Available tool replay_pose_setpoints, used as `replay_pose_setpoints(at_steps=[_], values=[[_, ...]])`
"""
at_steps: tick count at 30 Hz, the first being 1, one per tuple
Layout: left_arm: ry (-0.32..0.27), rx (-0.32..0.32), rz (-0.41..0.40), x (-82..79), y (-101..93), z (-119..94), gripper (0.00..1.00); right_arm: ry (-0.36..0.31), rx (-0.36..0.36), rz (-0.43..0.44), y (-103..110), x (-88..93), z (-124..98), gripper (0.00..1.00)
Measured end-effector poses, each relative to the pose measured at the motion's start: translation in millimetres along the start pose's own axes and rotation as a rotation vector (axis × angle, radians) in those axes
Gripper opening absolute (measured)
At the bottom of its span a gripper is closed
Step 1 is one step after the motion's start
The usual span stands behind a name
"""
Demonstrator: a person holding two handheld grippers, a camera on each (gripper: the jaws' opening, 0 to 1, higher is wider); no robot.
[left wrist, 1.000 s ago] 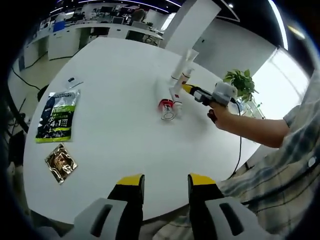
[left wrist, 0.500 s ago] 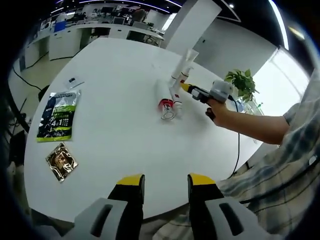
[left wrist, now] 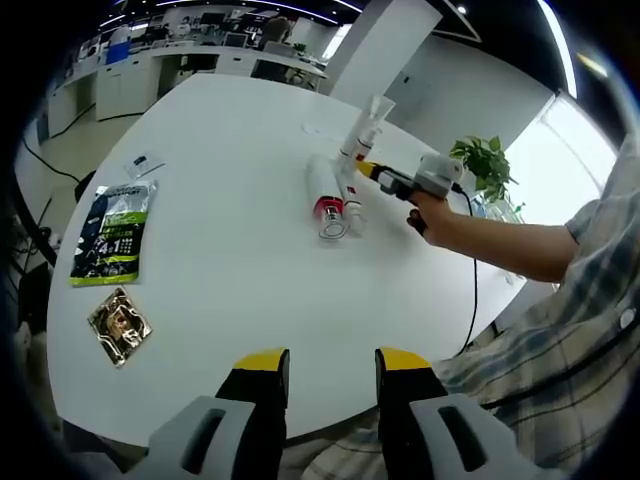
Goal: Arrange the skincare products in the storage area until every visible bottle or jar stands upright without overlapping.
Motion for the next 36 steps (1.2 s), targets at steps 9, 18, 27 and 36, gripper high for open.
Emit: replay_pose_setpoints(at_steps=[9,18,27,36], values=[[0.005,0.004,0.006,-0.8,-0.9,1,0.35,-0.001,-0.001,0.010,-1,-1.0,3,0.11],[0.008,0.011,0.003,0.8,-2.5,5,0.35,0.006,-0.007,0.030,0,-0.4,-6,0.16],[0.027,0.033,0.061,-18.4,-5.6,31,0.37,-0.015,-0.024,0.134,3,-1.8,-55,0.21],[-0.022,0.027,0.101,-69.5,1.8,70,0.28,0.046,-0.008,0.268,4,15.4,-120,0.25]])
Point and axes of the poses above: the point that each gripper's makers call its tool centre point, and the gripper's own axes: z roughly forward along the fingers, y roughly to its left, x roughly out of its underside, the point moved 1 cm from there along -z, roughly backward along the fingers, and after that the axes turned 7 degrees about z, right-handed, at the moved point
